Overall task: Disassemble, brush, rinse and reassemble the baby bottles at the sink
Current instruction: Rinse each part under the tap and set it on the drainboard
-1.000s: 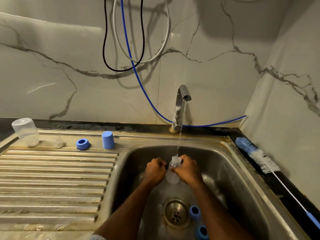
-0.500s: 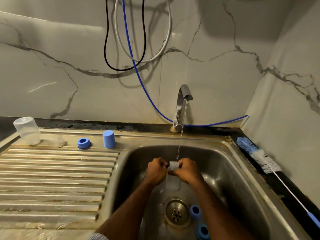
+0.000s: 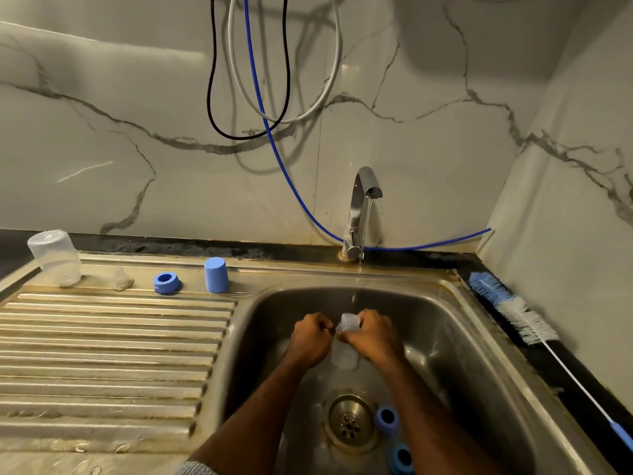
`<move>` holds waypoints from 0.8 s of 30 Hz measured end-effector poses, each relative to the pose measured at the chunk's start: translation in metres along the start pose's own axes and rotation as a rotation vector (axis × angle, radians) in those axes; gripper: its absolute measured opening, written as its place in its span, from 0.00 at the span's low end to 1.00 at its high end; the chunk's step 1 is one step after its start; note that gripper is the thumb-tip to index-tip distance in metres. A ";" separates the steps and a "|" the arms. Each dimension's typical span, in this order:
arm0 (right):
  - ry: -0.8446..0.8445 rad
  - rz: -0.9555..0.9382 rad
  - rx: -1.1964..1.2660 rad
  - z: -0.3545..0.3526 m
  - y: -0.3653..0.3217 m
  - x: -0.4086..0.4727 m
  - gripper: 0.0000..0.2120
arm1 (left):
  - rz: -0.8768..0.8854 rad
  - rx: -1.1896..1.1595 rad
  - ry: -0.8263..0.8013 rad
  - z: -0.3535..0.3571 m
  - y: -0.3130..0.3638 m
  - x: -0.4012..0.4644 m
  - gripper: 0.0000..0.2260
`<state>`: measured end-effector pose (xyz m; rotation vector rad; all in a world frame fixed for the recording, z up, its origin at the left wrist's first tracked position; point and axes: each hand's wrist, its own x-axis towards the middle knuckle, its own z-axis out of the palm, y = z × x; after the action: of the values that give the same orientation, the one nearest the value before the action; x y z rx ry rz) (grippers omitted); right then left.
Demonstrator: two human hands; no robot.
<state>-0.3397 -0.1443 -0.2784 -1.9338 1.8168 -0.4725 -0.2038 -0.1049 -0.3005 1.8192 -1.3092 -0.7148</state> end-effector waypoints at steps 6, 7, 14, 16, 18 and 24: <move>-0.157 -0.042 0.008 0.002 0.003 0.001 0.21 | -0.004 -0.001 0.003 0.001 -0.002 0.002 0.09; -0.108 -0.032 0.021 0.001 0.004 0.003 0.21 | -0.008 -0.002 0.003 0.001 -0.002 0.002 0.09; -0.117 0.021 -0.003 0.001 0.011 0.005 0.19 | -0.011 -0.015 0.001 0.002 -0.004 0.003 0.10; -0.123 0.013 -0.020 0.000 0.010 0.005 0.19 | -0.012 -0.014 0.002 0.002 -0.003 0.003 0.09; -0.171 0.013 -0.034 0.000 0.009 0.006 0.19 | -0.012 -0.005 0.003 0.001 -0.003 0.003 0.09; -0.128 -0.007 -0.057 -0.004 0.000 0.003 0.21 | -0.008 -0.014 -0.009 0.002 -0.004 0.003 0.09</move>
<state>-0.3416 -0.1479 -0.2757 -1.9608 1.7609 -0.2951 -0.2023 -0.1072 -0.3048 1.8126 -1.3009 -0.7356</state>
